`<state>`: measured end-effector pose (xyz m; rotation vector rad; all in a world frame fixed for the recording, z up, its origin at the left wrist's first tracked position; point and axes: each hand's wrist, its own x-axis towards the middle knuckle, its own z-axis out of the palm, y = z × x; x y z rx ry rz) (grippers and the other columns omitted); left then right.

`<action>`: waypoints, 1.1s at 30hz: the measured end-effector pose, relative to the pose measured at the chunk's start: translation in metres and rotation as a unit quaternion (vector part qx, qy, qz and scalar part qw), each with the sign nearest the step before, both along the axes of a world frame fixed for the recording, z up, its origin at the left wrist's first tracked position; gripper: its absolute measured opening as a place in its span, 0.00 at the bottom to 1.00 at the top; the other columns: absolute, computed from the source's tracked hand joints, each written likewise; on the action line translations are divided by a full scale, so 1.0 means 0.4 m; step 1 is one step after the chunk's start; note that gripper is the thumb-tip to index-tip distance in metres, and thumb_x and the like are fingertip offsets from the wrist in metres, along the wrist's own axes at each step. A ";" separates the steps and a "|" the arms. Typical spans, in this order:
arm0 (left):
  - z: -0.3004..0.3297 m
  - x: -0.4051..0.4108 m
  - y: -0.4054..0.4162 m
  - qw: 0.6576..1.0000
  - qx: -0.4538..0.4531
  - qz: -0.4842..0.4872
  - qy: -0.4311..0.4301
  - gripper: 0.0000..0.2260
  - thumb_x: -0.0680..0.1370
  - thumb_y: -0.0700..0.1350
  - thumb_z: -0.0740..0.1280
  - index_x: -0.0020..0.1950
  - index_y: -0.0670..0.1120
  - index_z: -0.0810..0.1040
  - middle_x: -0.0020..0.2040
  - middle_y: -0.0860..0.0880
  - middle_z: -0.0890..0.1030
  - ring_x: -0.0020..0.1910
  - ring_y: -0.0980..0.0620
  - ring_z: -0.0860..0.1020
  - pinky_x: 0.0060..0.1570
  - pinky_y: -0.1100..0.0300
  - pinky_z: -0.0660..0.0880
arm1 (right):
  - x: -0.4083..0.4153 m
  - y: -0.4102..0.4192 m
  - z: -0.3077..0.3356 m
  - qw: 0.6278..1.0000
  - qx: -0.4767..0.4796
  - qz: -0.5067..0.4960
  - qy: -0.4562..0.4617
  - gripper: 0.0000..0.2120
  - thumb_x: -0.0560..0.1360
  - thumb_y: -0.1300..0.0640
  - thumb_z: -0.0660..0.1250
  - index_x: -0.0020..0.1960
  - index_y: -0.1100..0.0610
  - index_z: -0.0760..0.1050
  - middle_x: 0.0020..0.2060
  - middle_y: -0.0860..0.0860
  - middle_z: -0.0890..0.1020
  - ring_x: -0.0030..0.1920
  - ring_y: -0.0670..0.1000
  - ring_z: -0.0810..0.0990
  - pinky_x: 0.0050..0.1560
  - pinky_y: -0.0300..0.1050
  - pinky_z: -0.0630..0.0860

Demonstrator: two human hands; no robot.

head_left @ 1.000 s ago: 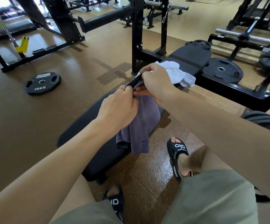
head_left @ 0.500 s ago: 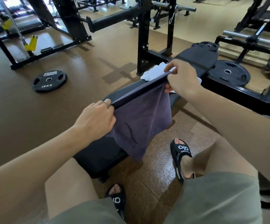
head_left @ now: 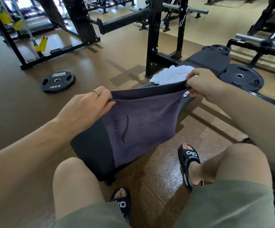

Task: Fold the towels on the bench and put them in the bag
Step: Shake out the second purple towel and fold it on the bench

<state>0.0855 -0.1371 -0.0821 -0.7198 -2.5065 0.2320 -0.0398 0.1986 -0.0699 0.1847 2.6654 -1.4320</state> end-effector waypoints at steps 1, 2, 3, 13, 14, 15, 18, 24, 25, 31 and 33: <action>0.011 -0.007 -0.009 1.000 0.002 0.002 0.003 0.16 0.88 0.50 0.55 0.49 0.41 0.74 0.43 0.42 0.75 0.33 0.40 0.76 0.26 0.46 0.74 | 0.004 0.000 0.007 1.000 -0.008 0.020 -0.015 0.10 0.77 0.68 0.62 0.44 0.55 0.74 0.39 0.55 0.78 0.36 0.50 0.78 0.32 0.40 0.77; 0.021 -0.015 -0.019 1.000 -0.004 0.002 0.010 0.17 0.88 0.51 0.54 0.48 0.41 0.73 0.42 0.43 0.75 0.33 0.40 0.77 0.26 0.46 0.74 | 0.007 0.001 0.012 0.999 -0.015 0.041 -0.027 0.10 0.76 0.69 0.62 0.45 0.55 0.74 0.40 0.54 0.78 0.37 0.50 0.78 0.32 0.39 0.77; 0.030 -0.022 -0.030 1.000 -0.017 0.001 0.019 0.17 0.88 0.51 0.54 0.47 0.41 0.73 0.41 0.43 0.75 0.33 0.40 0.77 0.27 0.46 0.74 | 0.011 0.001 0.019 0.997 -0.026 0.062 -0.039 0.10 0.76 0.70 0.62 0.45 0.55 0.74 0.40 0.54 0.77 0.37 0.49 0.77 0.32 0.38 0.76; 0.030 -0.043 -0.134 0.997 -0.073 0.014 -0.003 0.21 0.88 0.51 0.51 0.48 0.41 0.76 0.46 0.43 0.76 0.44 0.42 0.79 0.41 0.48 0.79 | 0.044 -0.005 0.052 0.951 0.036 0.305 0.029 0.10 0.67 0.65 0.66 0.41 0.52 0.71 0.45 0.54 0.83 0.41 0.54 0.79 0.42 0.50 0.77; 0.031 -0.042 -0.143 0.996 -0.083 0.012 -0.009 0.21 0.88 0.51 0.50 0.49 0.41 0.76 0.46 0.43 0.76 0.43 0.42 0.79 0.41 0.48 0.79 | 0.054 -0.007 0.054 0.941 0.098 0.319 0.056 0.08 0.65 0.59 0.66 0.40 0.48 0.72 0.44 0.51 0.83 0.41 0.52 0.79 0.44 0.53 0.77; 0.032 -0.040 -0.151 0.995 -0.094 0.009 -0.014 0.21 0.88 0.51 0.49 0.49 0.41 0.76 0.46 0.43 0.76 0.43 0.42 0.79 0.40 0.47 0.79 | 0.064 -0.008 0.056 0.927 0.161 0.328 0.089 0.07 0.64 0.55 0.64 0.41 0.47 0.72 0.44 0.47 0.83 0.42 0.52 0.79 0.46 0.57 0.78; 0.037 -0.035 -0.163 0.992 -0.124 0.006 -0.023 0.20 0.87 0.49 0.48 0.51 0.40 0.75 0.48 0.43 0.75 0.42 0.42 0.79 0.42 0.47 0.79 | 0.085 -0.012 0.049 0.885 0.227 0.347 0.211 0.10 0.68 0.60 0.61 0.43 0.45 0.67 0.43 0.42 0.80 0.45 0.49 0.75 0.47 0.59 0.77; 0.057 -0.026 -0.175 0.992 -0.115 0.016 -0.049 0.18 0.85 0.49 0.48 0.53 0.42 0.73 0.47 0.45 0.73 0.39 0.43 0.78 0.38 0.47 0.78 | 0.123 -0.022 0.049 0.782 0.280 0.438 0.344 0.14 0.71 0.59 0.51 0.44 0.52 0.75 0.41 0.44 0.75 0.44 0.54 0.73 0.45 0.53 0.71; 0.060 -0.027 -0.176 0.992 -0.110 0.019 -0.052 0.18 0.85 0.50 0.48 0.53 0.42 0.73 0.48 0.45 0.73 0.39 0.43 0.78 0.37 0.48 0.78 | 0.124 -0.020 0.045 0.777 0.289 0.434 0.352 0.15 0.72 0.58 0.50 0.45 0.53 0.77 0.42 0.46 0.77 0.43 0.55 0.73 0.45 0.52 0.71; 0.071 -0.026 -0.163 0.994 -0.022 0.010 -0.107 0.18 0.86 0.53 0.51 0.52 0.44 0.75 0.49 0.49 0.75 0.42 0.46 0.78 0.39 0.48 0.78 | 0.117 0.009 0.034 0.822 0.254 0.370 0.350 0.12 0.73 0.48 0.61 0.41 0.55 0.78 0.35 0.45 0.79 0.36 0.46 0.72 0.41 0.44 0.72; 0.077 -0.024 -0.147 0.990 0.049 -0.004 -0.135 0.15 0.84 0.54 0.55 0.50 0.46 0.76 0.46 0.54 0.75 0.41 0.49 0.77 0.40 0.50 0.77 | 0.106 0.019 0.025 0.813 0.274 0.372 0.353 0.14 0.72 0.45 0.67 0.39 0.56 0.75 0.34 0.46 0.77 0.36 0.47 0.70 0.39 0.40 0.65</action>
